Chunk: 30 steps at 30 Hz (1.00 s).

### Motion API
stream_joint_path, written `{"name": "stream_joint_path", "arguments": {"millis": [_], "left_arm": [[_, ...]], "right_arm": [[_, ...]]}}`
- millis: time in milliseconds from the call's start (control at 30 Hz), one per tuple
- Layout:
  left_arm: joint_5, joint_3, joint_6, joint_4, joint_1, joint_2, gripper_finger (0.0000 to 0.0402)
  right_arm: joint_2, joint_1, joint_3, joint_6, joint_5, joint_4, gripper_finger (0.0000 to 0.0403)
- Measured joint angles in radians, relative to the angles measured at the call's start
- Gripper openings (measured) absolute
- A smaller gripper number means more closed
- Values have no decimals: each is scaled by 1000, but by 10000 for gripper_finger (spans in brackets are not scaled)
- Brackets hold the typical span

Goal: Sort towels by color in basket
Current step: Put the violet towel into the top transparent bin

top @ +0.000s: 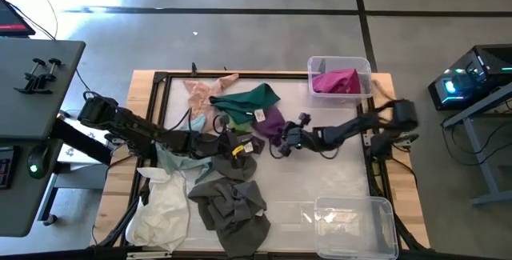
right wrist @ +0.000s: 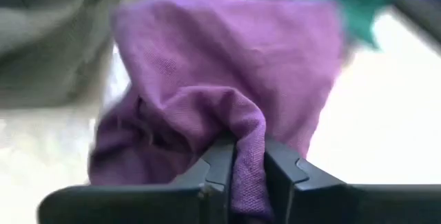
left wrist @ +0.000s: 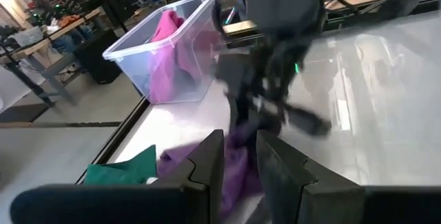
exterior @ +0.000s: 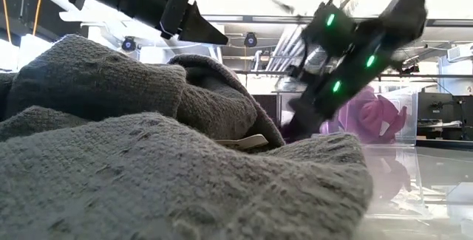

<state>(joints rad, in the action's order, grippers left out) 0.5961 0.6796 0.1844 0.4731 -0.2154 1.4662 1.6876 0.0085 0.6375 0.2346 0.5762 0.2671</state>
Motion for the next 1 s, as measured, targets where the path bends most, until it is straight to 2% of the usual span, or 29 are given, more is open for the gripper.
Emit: {"name": "stream_joint_path", "arguments": {"millis": [133,333,500,633,700,833,900,1000], "left_arm": [[0,0,0,-1,-21,0,74],[0,0,1,2,-24,0,74],[0,0,6,2,-24,0,74],[-1,0,21,3,-18,0,74],[-1,0,22,7,-12,0,74],[-1,0,22,25,-1,0,74],[-1,0,22,27,0,0,74],[-4,0,22,27,0,0,74]], "right_arm": [[-246,89,50,83,133,-401,31],[-542,151,246,290,231,-1046,18],[-643,130,444,406,341,-1399,28],[-641,-7,646,470,376,-1667,22],[-634,-100,726,434,378,-1720,21],[-627,-294,810,251,365,-1699,21],[-629,-390,816,159,313,-1653,22],[-626,-532,788,22,176,-1578,22]]}}
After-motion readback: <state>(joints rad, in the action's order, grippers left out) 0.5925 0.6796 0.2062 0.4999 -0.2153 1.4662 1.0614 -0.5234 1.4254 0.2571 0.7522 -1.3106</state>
